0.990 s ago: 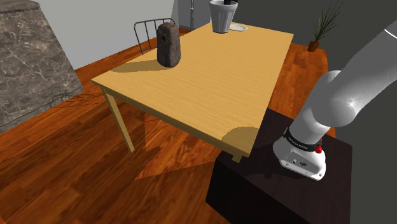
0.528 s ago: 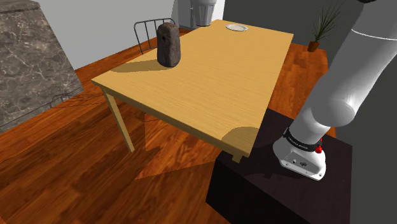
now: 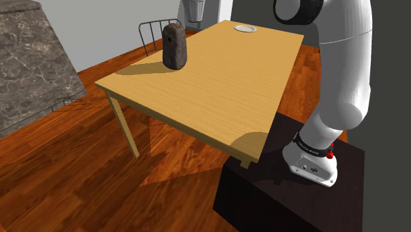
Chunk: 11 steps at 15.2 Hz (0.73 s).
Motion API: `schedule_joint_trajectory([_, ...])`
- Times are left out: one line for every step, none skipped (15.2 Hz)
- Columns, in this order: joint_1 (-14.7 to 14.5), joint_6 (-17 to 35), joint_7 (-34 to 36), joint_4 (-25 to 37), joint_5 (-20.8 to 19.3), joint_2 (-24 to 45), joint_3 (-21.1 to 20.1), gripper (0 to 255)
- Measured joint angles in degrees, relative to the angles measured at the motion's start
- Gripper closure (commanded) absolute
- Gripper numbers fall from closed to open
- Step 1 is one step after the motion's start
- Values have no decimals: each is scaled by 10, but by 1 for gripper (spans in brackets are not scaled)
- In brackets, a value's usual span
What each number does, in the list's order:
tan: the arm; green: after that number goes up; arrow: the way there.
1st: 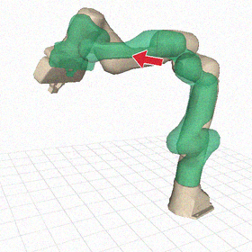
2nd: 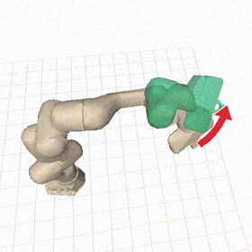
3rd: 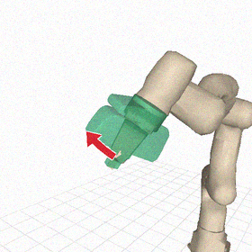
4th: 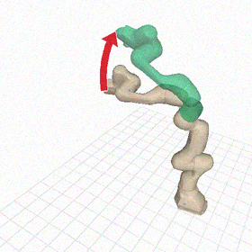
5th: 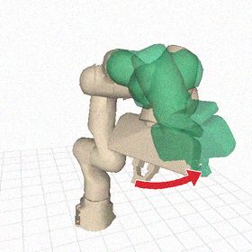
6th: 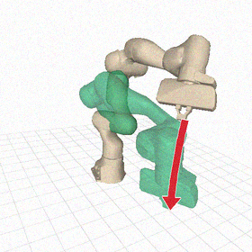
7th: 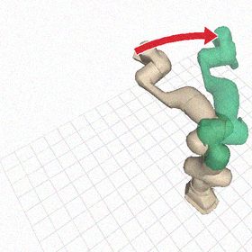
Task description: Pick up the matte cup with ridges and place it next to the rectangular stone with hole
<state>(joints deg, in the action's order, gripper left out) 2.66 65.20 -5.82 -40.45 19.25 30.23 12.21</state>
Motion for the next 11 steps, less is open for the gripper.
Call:
schedule_joint_trajectory([-5,14,-3,-21,-3,-8,1,255])
schedule_joint_trajectory([-7,25,-7,-40,-5,-14,3,255])
schedule_joint_trajectory([-10,36,-9,-56,-7,-20,3,255])
schedule_joint_trajectory([-14,50,-12,-82,-10,-31,5,255])
schedule_joint_trajectory([-17,62,-15,-101,-12,-39,6,255])
schedule_joint_trajectory([-21,76,-18,-125,-15,-49,7,255])
schedule_joint_trajectory([-24,86,-20,-140,-17,-54,7,255])
schedule_joint_trajectory([-28,101,-22,-167,-20,-65,8,255])
schedule_joint_trajectory([-29,112,-25,-183,-21,-69,8,255])
schedule_joint_trajectory([-34,126,-27,-207,-24,-79,9,255])
schedule_joint_trajectory([-35,135,-29,-217,-25,-81,9,255])
